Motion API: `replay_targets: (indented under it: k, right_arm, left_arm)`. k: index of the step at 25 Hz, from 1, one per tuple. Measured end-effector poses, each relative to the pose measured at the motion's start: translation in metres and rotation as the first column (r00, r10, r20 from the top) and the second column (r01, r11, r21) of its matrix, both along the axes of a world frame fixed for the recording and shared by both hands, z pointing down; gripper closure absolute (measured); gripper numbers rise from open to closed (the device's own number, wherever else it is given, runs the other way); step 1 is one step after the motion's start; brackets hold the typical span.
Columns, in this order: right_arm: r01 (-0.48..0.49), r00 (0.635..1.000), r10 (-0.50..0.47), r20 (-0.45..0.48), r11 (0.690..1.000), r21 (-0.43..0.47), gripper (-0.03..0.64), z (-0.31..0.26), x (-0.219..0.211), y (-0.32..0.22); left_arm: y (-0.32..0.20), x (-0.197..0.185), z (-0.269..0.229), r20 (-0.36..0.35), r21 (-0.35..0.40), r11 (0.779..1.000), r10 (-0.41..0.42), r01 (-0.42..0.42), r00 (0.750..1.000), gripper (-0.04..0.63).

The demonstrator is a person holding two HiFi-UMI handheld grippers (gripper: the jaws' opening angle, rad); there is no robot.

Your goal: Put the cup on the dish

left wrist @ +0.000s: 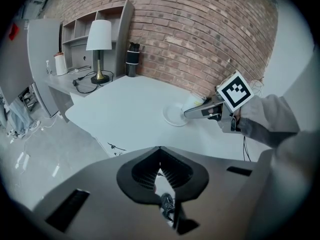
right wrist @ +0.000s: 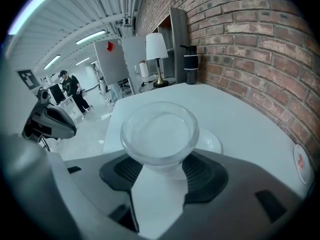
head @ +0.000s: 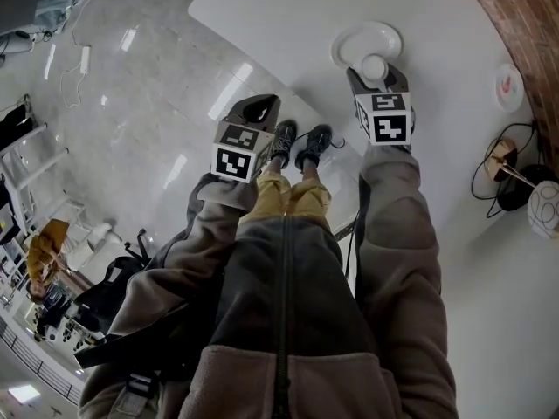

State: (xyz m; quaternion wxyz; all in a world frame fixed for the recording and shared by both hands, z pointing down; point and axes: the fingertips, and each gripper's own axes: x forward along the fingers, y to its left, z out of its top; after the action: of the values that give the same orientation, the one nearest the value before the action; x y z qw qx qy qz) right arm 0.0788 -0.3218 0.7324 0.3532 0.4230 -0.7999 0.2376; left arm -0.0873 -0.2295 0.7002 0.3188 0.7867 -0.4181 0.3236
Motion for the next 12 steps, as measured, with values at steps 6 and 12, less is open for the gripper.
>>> replay_targets:
  k: [6,12]
  right_arm:
    - [-0.012,1.0,0.012,-0.008,1.0,-0.009,0.365,0.015,0.0,-0.013]
    - [-0.021,0.999,0.02,-0.029,1.0,-0.019,0.366,0.03,-0.001,-0.026]
  left_arm:
    - [-0.006,-0.008,0.004,-0.006,0.005,1.0,-0.026,0.026,1.0,0.589]
    - [-0.001,-0.01,0.009,-0.008,-0.008,1.0,-0.03,0.03,1.0,0.589]
